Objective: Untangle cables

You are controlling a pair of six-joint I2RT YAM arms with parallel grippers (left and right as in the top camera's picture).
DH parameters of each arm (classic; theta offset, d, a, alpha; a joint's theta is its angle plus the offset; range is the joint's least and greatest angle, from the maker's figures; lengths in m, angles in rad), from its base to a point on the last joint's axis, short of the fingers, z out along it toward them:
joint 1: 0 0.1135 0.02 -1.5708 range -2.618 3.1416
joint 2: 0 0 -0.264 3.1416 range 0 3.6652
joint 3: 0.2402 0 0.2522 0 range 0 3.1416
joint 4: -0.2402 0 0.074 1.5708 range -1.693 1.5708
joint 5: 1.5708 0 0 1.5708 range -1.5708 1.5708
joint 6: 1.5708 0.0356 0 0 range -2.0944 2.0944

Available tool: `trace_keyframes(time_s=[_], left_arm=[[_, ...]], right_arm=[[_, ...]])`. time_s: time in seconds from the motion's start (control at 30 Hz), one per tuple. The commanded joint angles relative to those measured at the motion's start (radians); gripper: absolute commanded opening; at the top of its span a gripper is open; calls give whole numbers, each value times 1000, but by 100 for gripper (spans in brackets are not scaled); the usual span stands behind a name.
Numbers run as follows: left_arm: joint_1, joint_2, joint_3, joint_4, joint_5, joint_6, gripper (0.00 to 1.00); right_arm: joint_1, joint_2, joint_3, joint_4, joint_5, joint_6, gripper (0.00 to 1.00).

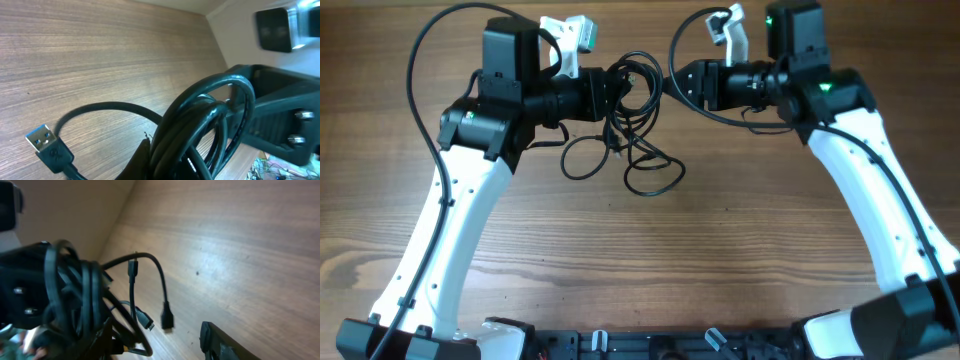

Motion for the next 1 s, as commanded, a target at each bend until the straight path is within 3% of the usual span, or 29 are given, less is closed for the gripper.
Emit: trace_keyframes(time_s=[0.0,0.37,0.63,0.73,0.97], left_arm=[[-2,0,10,-2,-31,17,4],[-26,131,6,-8,-93,-93,4],[-77,131,6,13,-100,-93,4],[-77,131,6,35,-101,-190,4],[-77,133,4,20,-105,-193,4]], right_arm=[[11,-63,26,-19,73,36,59],[188,-48,24,-9,332,198,63],[188,29,24,-6,288,262,64],[188,37,24,-8,288,263,66],[188,39,24,-13,287,346,67]])
